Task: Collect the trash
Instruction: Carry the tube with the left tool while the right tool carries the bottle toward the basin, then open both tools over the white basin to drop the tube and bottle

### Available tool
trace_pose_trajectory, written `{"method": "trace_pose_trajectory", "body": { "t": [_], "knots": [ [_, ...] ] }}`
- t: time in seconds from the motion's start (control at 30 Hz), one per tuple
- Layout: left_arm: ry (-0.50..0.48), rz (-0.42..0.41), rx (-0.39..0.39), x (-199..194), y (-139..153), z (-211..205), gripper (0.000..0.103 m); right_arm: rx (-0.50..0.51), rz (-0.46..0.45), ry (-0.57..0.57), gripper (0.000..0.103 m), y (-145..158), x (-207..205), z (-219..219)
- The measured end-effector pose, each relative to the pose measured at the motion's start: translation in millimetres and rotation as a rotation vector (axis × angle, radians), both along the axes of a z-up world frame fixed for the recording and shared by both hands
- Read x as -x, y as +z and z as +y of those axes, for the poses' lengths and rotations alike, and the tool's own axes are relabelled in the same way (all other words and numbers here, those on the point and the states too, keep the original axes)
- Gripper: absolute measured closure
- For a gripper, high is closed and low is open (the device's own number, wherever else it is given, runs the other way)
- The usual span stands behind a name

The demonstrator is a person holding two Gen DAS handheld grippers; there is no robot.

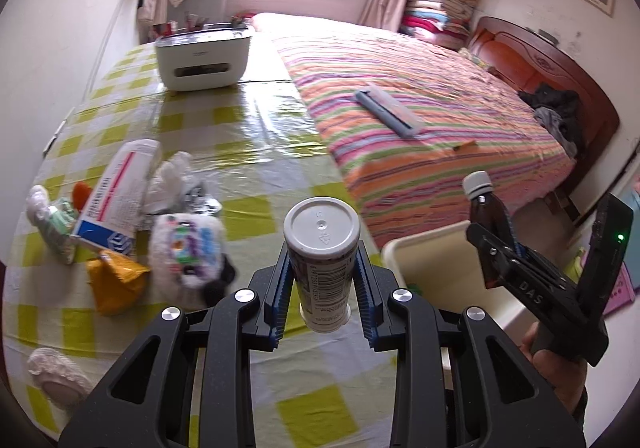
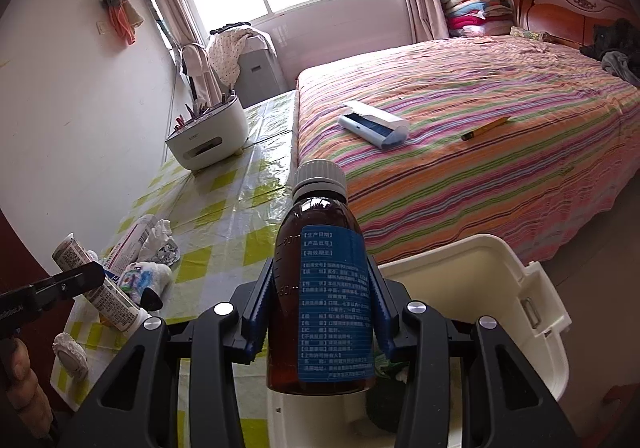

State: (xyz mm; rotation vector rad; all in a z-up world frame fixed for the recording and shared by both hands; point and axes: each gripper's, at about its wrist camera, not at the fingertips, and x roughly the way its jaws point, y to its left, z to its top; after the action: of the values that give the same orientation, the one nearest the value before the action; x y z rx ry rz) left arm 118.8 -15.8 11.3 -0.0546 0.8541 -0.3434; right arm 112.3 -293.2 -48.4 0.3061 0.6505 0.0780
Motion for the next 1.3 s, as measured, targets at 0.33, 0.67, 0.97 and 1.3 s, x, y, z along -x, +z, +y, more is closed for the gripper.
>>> {"method": "trace_pose_trajectory", "body": {
  "t": [0.33, 0.67, 0.97, 1.3],
  "knots": [
    [-0.11, 0.017, 0.053, 11.8, -8.9, -42.0, 0.075, -0.001, 0.014, -0.05, 0.062, -5.7, 12.5, -26.7],
    [-0.178, 0.022, 0.103, 12.6, -14.2, -71.8, 0.075, 0.002, 0.026, -0.081, 0.062, -10.0, 18.6, -40.6],
    [-0.211, 0.033, 0.091, 11.4, -25.7, -92.1, 0.075, -0.021, 0.03, -0.131, 0.062, -13.0, 22.7, -57.7],
    [-0.248, 0.028, 0.064, 16.9, -28.7, -105.5, 0.075, -0.057, -0.008, -0.173, 0.049, -10.5, 27.6, -70.1]
  ]
}}
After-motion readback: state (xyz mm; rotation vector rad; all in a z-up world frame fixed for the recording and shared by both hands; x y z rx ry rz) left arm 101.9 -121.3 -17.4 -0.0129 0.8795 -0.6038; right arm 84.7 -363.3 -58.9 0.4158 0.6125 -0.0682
